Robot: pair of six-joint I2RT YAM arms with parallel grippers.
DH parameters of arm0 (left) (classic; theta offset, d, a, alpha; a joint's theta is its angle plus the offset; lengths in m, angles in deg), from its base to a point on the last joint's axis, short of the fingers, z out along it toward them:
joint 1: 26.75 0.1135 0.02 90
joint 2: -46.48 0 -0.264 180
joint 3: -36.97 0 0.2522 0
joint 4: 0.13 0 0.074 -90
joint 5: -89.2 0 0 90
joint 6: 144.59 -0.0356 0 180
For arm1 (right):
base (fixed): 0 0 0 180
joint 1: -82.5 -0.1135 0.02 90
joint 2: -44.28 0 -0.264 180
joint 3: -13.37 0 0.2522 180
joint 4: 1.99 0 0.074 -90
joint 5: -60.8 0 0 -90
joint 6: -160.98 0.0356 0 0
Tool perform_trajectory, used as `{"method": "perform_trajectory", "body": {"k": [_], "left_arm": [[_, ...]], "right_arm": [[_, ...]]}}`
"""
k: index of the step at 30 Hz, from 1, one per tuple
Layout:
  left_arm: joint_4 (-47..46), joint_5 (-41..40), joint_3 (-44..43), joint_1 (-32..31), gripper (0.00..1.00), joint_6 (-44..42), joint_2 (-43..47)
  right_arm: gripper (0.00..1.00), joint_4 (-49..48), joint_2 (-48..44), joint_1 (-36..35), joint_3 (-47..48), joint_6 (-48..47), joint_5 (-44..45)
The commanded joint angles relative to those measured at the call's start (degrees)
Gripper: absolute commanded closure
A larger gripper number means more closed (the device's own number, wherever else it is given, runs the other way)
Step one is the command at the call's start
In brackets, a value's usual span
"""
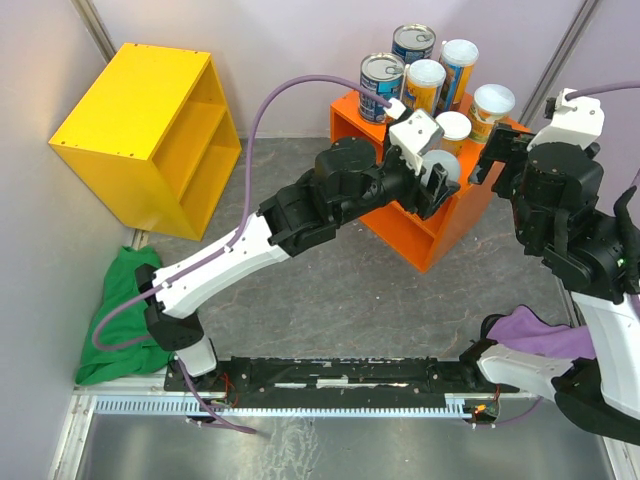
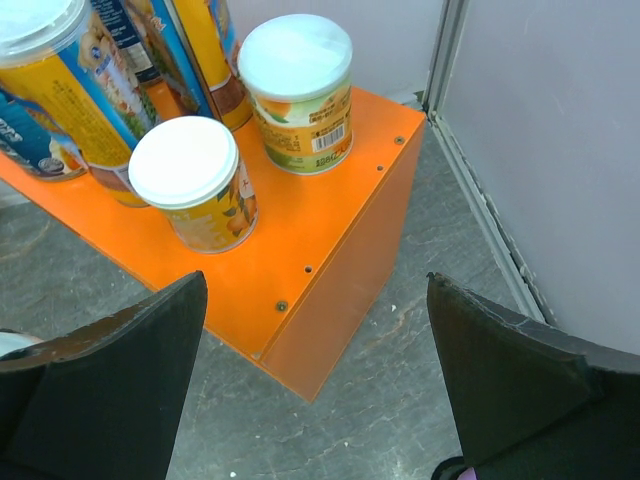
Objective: Place and organize the canned foods onto the counter
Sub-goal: Place the canned food on the counter.
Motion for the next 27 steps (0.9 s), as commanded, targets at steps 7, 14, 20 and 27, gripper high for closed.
{"method": "perform_trajectory", "body": {"k": [7, 14, 20, 27], "left_arm": [[-4.96, 1.53, -11.12, -0.32, 0.97, -4.59, -6.17], [-6.62, 2.09, -13.45, -0.27, 0.97, -5.78, -8.94], [-6.93, 2.2, -17.08, -0.27, 0.97, -6.2, -12.42], [-9.32, 1.46, -18.76, 0.09, 0.97, -6.33, -14.84]], "right_arm": [[0.02, -2.36, 4.09, 6.86, 4.82, 1.12, -3.41], [0.02, -2.64, 8.12, 16.26, 8.65, 2.06, -6.59], [0.02, -2.58, 12.4, 23.04, 13.29, 4.1, -9.05], [0.02, -2.6, 16.73, 31.98, 18.25, 6.77, -13.93]]}}
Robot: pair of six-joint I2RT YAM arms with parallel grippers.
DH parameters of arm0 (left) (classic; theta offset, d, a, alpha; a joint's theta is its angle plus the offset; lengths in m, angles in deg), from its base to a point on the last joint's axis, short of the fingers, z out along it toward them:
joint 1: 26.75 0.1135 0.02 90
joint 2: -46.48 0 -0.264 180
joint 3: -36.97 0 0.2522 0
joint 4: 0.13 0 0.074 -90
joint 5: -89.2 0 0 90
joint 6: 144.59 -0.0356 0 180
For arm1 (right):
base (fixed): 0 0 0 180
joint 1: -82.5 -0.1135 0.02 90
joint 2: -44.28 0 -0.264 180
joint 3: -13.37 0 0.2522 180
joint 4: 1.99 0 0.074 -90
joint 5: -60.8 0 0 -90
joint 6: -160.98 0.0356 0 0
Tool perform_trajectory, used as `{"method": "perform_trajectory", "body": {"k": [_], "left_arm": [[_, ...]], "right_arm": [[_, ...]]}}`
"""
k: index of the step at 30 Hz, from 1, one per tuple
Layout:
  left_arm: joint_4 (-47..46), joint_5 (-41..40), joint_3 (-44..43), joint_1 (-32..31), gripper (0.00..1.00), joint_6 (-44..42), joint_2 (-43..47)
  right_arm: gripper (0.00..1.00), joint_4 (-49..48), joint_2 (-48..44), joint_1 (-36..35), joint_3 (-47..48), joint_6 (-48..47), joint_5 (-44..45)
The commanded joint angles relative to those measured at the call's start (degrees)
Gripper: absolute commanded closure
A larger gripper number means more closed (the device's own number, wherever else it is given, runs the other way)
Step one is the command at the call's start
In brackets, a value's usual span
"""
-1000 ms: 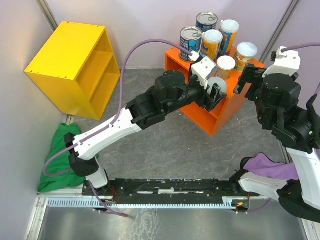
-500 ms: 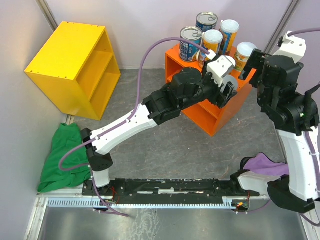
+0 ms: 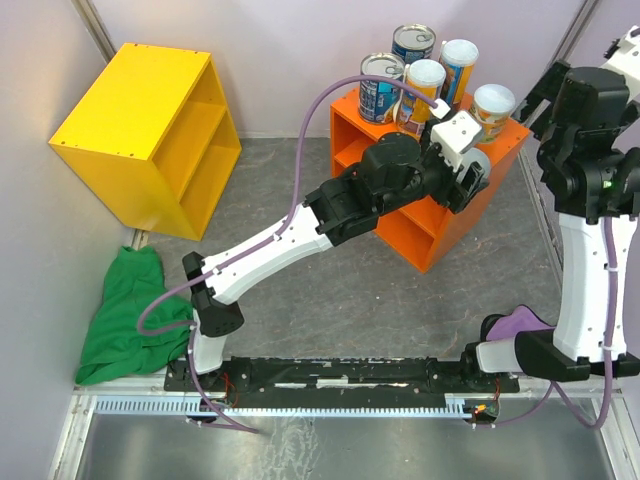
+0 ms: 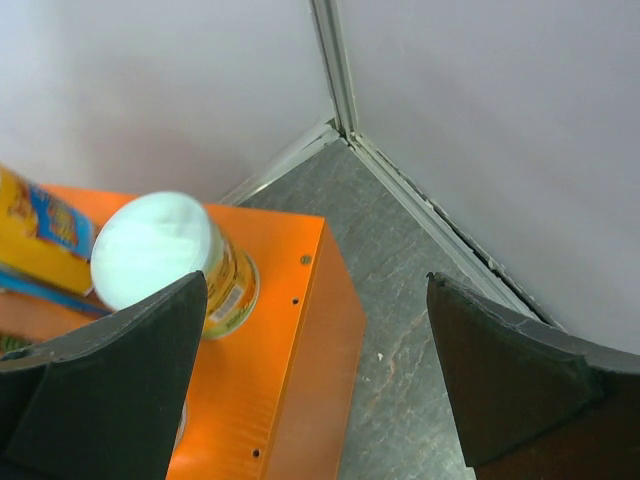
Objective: Place and organize the canned foods onto the counter
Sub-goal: Place the canned food on the counter.
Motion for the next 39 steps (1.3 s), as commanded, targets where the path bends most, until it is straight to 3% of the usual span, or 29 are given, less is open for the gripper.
{"method": "perform_trajectory", "body": {"k": [1, 28, 36, 39], "left_arm": [[-8.44, -0.08, -5.56, 0.29, 0.97, -3.1, -0.84], [-10.51, -3.32, -7.0, 2.81, 0.96, 2.05, -5.77], [-11.42, -3.68, -5.49, 2.81, 0.53, 3.26, -5.66], [-11.28, -4.09, -5.35, 2.76, 0.45, 3.57, -5.61]], "right_arm": [[0.03, -2.19, 1.16, 4.32, 3.5, 2.64, -3.71], [0.03, -8.17, 1.39, 4.86, -1.73, 2.35, -5.54], [0.03, -8.75, 1.11, 4.96, -3.02, 2.28, -6.21], [0.03, -8.76, 1.22, 5.02, -3.06, 2.19, -6.31]]}}
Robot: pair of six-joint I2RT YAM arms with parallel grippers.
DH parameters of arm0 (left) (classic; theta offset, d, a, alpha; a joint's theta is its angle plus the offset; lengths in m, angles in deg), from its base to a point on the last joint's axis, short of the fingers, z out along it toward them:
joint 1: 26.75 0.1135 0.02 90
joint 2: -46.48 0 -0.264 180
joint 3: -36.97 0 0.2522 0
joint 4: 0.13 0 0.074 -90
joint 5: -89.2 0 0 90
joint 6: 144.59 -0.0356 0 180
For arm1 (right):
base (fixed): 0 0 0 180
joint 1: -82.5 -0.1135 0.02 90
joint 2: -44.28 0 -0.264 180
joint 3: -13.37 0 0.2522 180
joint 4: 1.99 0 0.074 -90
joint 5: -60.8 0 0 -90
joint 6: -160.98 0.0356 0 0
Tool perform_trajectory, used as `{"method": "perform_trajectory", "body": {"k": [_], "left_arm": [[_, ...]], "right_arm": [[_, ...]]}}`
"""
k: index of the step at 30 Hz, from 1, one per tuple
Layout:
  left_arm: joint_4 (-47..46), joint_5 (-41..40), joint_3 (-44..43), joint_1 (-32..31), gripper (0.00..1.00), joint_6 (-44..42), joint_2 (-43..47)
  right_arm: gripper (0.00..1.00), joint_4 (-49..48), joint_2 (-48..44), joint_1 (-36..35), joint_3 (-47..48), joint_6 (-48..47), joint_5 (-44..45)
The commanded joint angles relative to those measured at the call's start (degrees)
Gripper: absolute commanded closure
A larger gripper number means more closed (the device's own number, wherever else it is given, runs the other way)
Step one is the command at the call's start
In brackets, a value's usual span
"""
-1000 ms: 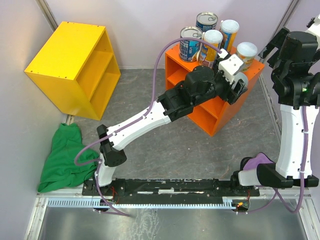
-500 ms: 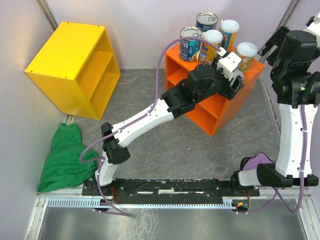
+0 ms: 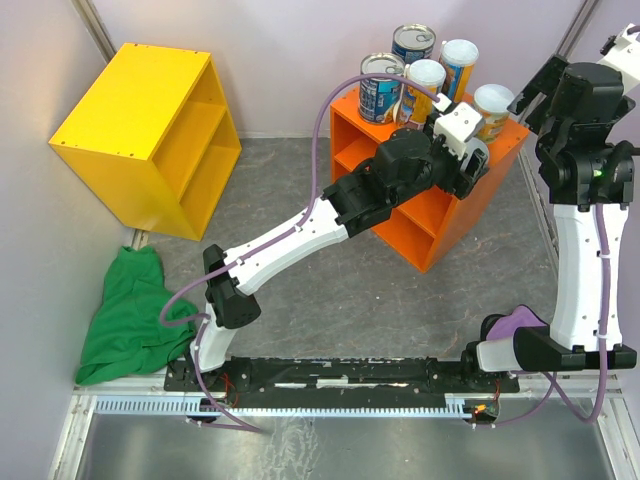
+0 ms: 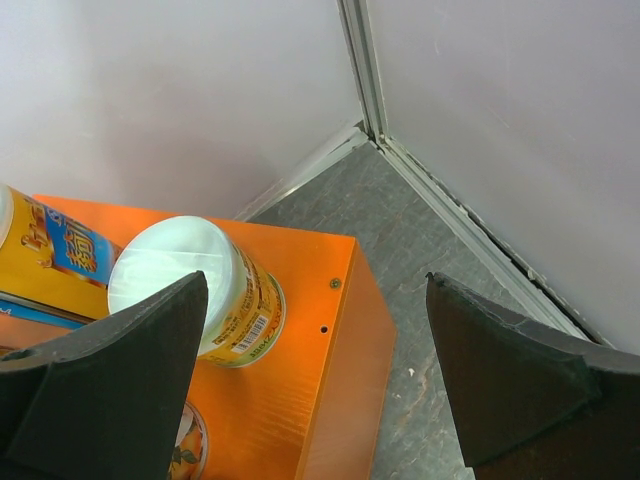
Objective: Place and organize the canned foods onto the counter
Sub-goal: Place the canned food on the counter.
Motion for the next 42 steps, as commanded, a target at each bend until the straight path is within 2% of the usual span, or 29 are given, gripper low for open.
{"method": "perform_trajectory", "body": {"k": [1, 6, 25, 27, 29, 42], "left_arm": [[-6.96, -1.54, -1.6, 0.11, 0.43, 2.43, 1.41], [-6.79, -2.24, -1.09, 0.15, 0.33, 2.7, 1.71], [-6.33, -2.67, 0.15, 0.11, 0.21, 4.46, 2.23], [-6.24, -2.84, 0.22, 0.08, 0.1, 4.56, 2.24], [-6.21, -3.18, 0.33, 0.08, 0.06, 4.7, 2.32], [-7.16, -4.23, 2.19, 0.03, 0.05, 5.54, 3.6]], "right_arm": [[0.03, -2.44, -0.46, 0.25, 0.13, 0.29, -0.45], [0.03, -2.66, -0.48, 0.25, -0.23, 0.34, -0.87], [0.03, -2.97, -0.65, 0.24, -0.85, 0.41, -1.99], [0.03, -2.97, -0.65, 0.27, -0.86, 0.29, -2.1], [0.03, -2.97, -0.78, 0.27, -0.86, 0.28, -2.18], [0.03, -3.06, -1.2, 0.29, -1.05, 0.2, -2.72]]}}
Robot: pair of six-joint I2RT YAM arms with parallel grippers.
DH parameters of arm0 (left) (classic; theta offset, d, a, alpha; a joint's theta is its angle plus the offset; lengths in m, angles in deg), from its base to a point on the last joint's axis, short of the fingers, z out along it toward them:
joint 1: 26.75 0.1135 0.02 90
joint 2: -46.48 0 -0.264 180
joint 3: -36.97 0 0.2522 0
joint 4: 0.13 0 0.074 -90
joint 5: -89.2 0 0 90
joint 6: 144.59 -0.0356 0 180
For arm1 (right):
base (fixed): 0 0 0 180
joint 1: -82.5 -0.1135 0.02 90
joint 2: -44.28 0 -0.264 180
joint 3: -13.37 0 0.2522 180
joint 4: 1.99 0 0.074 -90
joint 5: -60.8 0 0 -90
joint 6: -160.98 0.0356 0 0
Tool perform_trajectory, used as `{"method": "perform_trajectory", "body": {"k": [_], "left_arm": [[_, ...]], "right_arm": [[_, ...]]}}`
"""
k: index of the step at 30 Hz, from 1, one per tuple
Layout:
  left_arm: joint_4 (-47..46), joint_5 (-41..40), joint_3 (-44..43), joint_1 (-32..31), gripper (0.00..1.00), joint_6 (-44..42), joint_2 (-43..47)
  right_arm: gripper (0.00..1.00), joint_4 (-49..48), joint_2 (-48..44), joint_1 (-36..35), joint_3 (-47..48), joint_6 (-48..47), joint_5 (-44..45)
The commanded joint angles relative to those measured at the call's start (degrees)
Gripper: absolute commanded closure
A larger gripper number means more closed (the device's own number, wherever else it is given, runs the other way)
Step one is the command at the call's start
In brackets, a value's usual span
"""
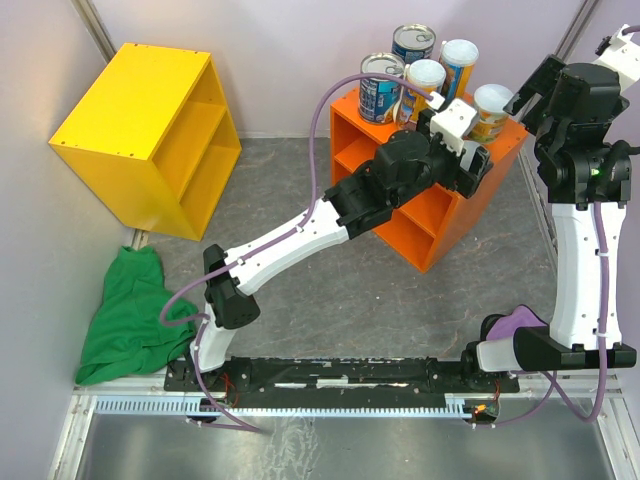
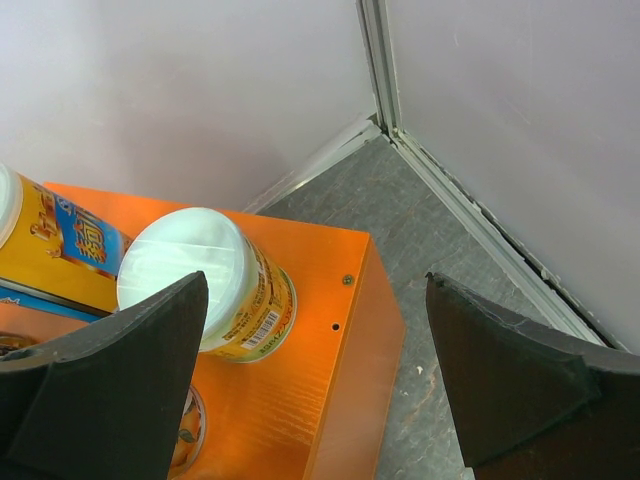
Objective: Place and organize the canned foods onto the counter
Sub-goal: Place the canned food on the counter.
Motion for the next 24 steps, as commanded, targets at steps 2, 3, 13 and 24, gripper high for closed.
{"method": "perform_trajectory", "body": {"k": [2, 3, 13, 24], "left_arm": [[-4.01, -1.04, 1.81, -0.09, 0.05, 3.16, 4.03], [-4.26, -0.98, 2.39, -0.06, 0.05, 3.29, 4.35], [-5.84, -1.57, 4.9, -0.97, 0.06, 2.89, 6.7], [-6.46, -2.89, 7.01, -1.76, 0.06, 2.58, 8.58]], "right_arm": [[0.03, -2.34, -1.39, 0.26, -0.26, 0.04, -0.83], [0.03, -2.36, -1.4, 0.21, -0.29, 0.04, -0.87], [0.04, -2.12, -2.18, 0.24, -0.63, 0.21, -1.61], [0.04, -1.65, -3.63, 0.2, -1.4, 0.0, -1.96]]}}
